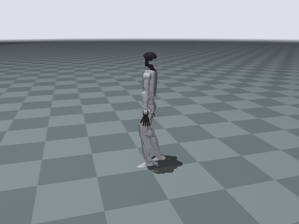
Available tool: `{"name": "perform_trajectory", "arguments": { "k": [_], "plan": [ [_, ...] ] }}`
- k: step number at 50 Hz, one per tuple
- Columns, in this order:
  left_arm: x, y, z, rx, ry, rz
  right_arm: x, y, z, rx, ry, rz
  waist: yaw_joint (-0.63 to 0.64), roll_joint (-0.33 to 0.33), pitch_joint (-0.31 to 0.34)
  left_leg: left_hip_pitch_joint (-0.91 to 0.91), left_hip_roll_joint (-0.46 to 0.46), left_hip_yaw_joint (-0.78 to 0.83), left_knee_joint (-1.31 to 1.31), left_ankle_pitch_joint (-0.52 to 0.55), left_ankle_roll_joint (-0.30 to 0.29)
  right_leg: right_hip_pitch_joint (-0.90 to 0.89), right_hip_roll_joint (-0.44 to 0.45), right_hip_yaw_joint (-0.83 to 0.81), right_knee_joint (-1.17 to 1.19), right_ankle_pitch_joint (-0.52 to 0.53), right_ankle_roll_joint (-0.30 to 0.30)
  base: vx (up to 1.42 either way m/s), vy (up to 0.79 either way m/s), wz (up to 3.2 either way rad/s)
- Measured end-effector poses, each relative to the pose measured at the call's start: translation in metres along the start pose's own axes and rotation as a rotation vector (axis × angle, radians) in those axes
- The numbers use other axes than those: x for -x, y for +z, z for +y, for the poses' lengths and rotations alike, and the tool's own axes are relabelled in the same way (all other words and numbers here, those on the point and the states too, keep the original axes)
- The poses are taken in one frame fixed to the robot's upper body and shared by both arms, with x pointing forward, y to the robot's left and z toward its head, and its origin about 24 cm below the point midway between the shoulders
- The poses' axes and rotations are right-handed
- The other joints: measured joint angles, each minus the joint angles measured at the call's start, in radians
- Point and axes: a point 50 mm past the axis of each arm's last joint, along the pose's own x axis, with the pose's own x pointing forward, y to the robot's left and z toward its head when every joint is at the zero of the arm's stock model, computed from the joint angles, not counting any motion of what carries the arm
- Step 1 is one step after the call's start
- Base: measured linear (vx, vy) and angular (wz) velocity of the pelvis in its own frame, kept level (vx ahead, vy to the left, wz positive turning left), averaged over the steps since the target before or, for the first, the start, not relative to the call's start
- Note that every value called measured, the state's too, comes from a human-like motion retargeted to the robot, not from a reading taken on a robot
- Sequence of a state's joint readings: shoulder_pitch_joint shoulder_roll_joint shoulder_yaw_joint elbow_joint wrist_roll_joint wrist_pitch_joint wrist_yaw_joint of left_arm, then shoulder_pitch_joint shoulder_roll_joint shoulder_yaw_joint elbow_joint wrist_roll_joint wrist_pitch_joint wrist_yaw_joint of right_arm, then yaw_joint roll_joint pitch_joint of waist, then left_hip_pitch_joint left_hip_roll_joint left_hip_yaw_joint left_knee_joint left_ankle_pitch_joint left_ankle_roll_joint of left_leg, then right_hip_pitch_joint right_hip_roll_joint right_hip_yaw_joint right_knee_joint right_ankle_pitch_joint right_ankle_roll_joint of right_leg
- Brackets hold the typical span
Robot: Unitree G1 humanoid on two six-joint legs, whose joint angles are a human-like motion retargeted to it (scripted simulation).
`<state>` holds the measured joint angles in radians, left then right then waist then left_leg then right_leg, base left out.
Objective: In place motions
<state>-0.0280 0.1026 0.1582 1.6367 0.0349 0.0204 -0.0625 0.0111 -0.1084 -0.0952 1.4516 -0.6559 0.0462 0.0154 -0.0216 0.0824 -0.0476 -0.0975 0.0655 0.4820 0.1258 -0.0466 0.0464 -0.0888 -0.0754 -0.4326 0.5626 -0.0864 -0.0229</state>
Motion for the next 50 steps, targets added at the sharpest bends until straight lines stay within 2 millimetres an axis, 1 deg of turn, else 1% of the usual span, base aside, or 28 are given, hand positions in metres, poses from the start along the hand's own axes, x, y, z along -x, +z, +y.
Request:
{"name": "perform_trajectory", "arguments": {
  "k": [2,3,5,6,7,8,9,10,12,15,18,20,25,29,30,33,35,37,40,42,43,45,47,50],
  "plan": [
    [0.0,0.007,0.002,-0.023,0.001,-0.026,0.0,0.006,-0.001,0.023,-0.01,-0.023,-0.007,-0.022,-0.004,-0.003,-0.031,-0.034,-0.009,0.003,0.0,0.006,-0.017,-0.044,-0.176,-0.039,-0.016,0.06,-0.15,1.18],
    [0.001,0.013,0.004,-0.036,0.006,-0.04,0.0,0.01,-0.001,0.027,-0.009,-0.033,-0.021,-0.042,0.0,-0.001,-0.057,-0.061,-0.014,0.005,0.002,0.006,-0.015,-0.039,-0.267,-0.048,-0.004,0.05,-0.17,1.38],
    [0.002,0.019,0.007,-0.055,0.018,-0.058,0.0,0.013,0.001,0.026,-0.001,-0.042,-0.036,-0.081,0.012,0.014,-0.106,-0.101,-0.021,0.007,0.003,0.008,-0.023,-0.008,-0.4,-0.006,0.044,0.09,-0.19,1.28],
    [0.002,0.022,0.011,-0.064,0.028,-0.065,0.0,0.013,0.005,0.027,0.018,-0.041,-0.027,-0.101,0.016,0.027,-0.118,-0.12,-0.026,0.008,-0.003,0.013,0.019,0.135,-0.419,-0.037,0.004,0.16,-0.18,0.89],
    [0.003,0.024,0.014,-0.073,0.035,-0.067,0.0,0.012,0.009,0.028,0.037,-0.037,-0.006,-0.118,0.017,0.038,-0.126,-0.129,-0.029,0.008,-0.008,0.021,0.031,0.162,-0.426,-0.057,-0.023,0.22,-0.17,0.34],
    [0.003,0.023,0.016,-0.084,0.036,-0.062,0.0,0.009,0.013,0.031,0.057,-0.026,0.036,-0.128,0.014,0.045,-0.126,-0.12,-0.03,0.004,-0.012,0.036,-0.018,-0.047,-0.409,-0.056,-0.024,0.19,-0.19,0.36],
    [0.003,0.023,0.015,-0.093,0.037,-0.056,0.0,0.008,0.014,0.033,0.071,-0.018,0.05,-0.128,0.012,0.041,-0.123,-0.143,-0.025,0.003,-0.015,0.042,-0.033,-0.079,-0.404,-0.056,-0.006,0.14,-0.22,0.81],
    [0.003,0.024,0.014,-0.099,0.037,-0.051,0.0,0.007,0.015,0.034,0.08,-0.011,0.05,-0.123,0.01,0.032,-0.118,-0.181,-0.018,0.003,-0.016,0.043,-0.03,-0.024,-0.405,-0.057,0.022,0.07,-0.25,0.62],
    [0.003,0.021,0.009,-0.063,0.041,-0.047,0.0,0.008,0.012,0.046,0.067,-0.018,0.112,-0.138,0.012,0.035,-0.117,-0.156,-0.018,-0.006,-0.023,0.065,-0.045,-0.077,-0.416,-0.063,0.024,0.02,-0.21,0.11],
    [0.002,0.013,0.007,-0.021,0.018,-0.036,0.0,0.008,0.009,0.064,0.039,-0.03,0.074,-0.131,0.016,0.043,-0.126,-0.204,-0.027,-0.005,-0.02,0.099,-0.027,-0.131,-0.447,-0.064,0.02,0.06,-0.11,0.6],
    [0.001,-0.005,0.003,-0.028,0.001,0.021,0.0,0.0,0.009,0.048,0.04,0.002,0.037,-0.116,-0.012,0.042,-0.123,-0.217,-0.032,-0.01,-0.031,0.103,-0.02,-0.134,-0.449,-0.075,0.023,0.12,-0.04,0.17],
    [0.001,-0.012,0.003,-0.032,0.009,0.039,0.0,-0.003,0.01,0.028,0.053,0.013,0.024,-0.112,-0.021,0.04,-0.12,-0.215,-0.03,-0.016,-0.035,0.099,-0.017,-0.13,-0.448,-0.079,0.021,0.04,-0.07,-0.05],
    [0.001,-0.017,0.007,-0.039,0.01,0.063,0.0,-0.004,0.015,0.004,0.072,0.021,0.027,-0.119,-0.009,0.049,-0.11,-0.186,-0.001,-0.052,-0.051,0.091,-0.018,-0.087,-0.439,-0.083,0.02,0.02,-0.12,-0.33],
    [0.001,-0.014,0.008,-0.024,0.019,0.047,0.001,-0.007,0.016,0.045,0.078,0.032,0.047,-0.121,-0.008,0.045,-0.094,-0.17,0.046,-0.068,-0.078,0.054,-0.026,0.0,-0.426,-0.066,0.032,-0.01,0.0,-0.91],
    [0.001,-0.012,0.007,-0.021,0.019,0.041,0.001,-0.008,0.016,0.055,0.076,0.035,0.059,-0.123,-0.009,0.039,-0.093,-0.189,0.058,-0.069,-0.082,0.043,-0.028,0.026,-0.424,-0.06,0.034,-0.01,0.01,-1.51],
    [0.001,-0.006,0.006,-0.015,0.017,0.023,0.001,-0.01,0.017,0.063,0.072,0.04,0.109,-0.135,0.002,0.014,-0.133,-0.408,0.086,-0.073,-0.064,0.013,-0.032,0.122,-0.42,-0.032,0.034,0.02,0.02,-1.83],
    [0.001,-0.002,0.005,-0.016,0.017,0.005,0.001,-0.01,0.017,0.062,0.072,0.038,0.141,-0.14,0.019,0.025,-0.156,-0.529,0.078,-0.076,-0.063,-0.005,-0.03,0.185,-0.413,-0.01,0.033,0.04,0.03,-2.03],
    [0.001,0.003,0.004,-0.021,0.013,-0.013,0.0,-0.006,0.013,0.066,0.063,0.026,0.138,-0.142,0.035,0.042,-0.145,-0.52,0.058,-0.088,-0.078,-0.021,-0.03,0.221,-0.405,0.018,0.033,-0.06,0.03,-1.57],
    [0.001,0.009,0.002,-0.027,0.003,-0.031,0.0,0.005,0.003,0.07,0.036,-0.016,0.072,-0.138,0.061,0.084,-0.145,-0.396,0.015,-0.133,-0.008,-0.041,-0.025,0.252,-0.394,0.047,0.022,-0.14,0.06,-1.08],
    [0.001,0.008,0.002,-0.029,-0.006,-0.025,0.0,0.013,-0.001,0.076,0.021,-0.055,0.008,-0.123,0.07,0.111,-0.139,-0.347,-0.025,-0.124,-0.004,-0.068,0.007,0.295,-0.387,0.064,-0.008,-0.18,0.04,-1.73],
    [0.001,0.009,0.004,-0.033,-0.008,-0.022,0.0,0.016,-0.001,0.076,0.016,-0.069,-0.019,-0.123,0.073,0.107,-0.123,-0.312,-0.024,-0.125,-0.012,-0.079,0.004,0.29,-0.383,0.06,-0.022,-0.26,0.03,-1.88],
    [0.002,0.011,0.011,-0.05,0.002,-0.02,0.0,0.021,-0.001,0.068,0.011,-0.086,-0.06,-0.109,0.076,0.104,-0.103,-0.235,-0.03,-0.131,-0.005,-0.092,-0.013,0.199,-0.379,0.023,-0.042,-0.32,0.0,-2.0],
    [0.003,0.014,0.017,-0.077,0.029,-0.024,0.0,0.02,0.001,0.059,0.016,-0.084,-0.074,-0.103,0.074,0.113,-0.093,-0.171,-0.046,-0.14,-0.003,-0.088,-0.041,0.058,-0.397,-0.012,-0.045,-0.3,-0.03,-2.27],
    [0.004,0.015,0.025,-0.093,0.059,-0.027,0.0,0.014,0.002,0.062,0.022,-0.066,-0.062,-0.103,0.063,0.132,-0.077,-0.043,-0.063,-0.163,-0.009,-0.088,-0.074,-0.094,-0.404,-0.055,-0.022,-0.28,-0.08,-2.43]
  ]
}}
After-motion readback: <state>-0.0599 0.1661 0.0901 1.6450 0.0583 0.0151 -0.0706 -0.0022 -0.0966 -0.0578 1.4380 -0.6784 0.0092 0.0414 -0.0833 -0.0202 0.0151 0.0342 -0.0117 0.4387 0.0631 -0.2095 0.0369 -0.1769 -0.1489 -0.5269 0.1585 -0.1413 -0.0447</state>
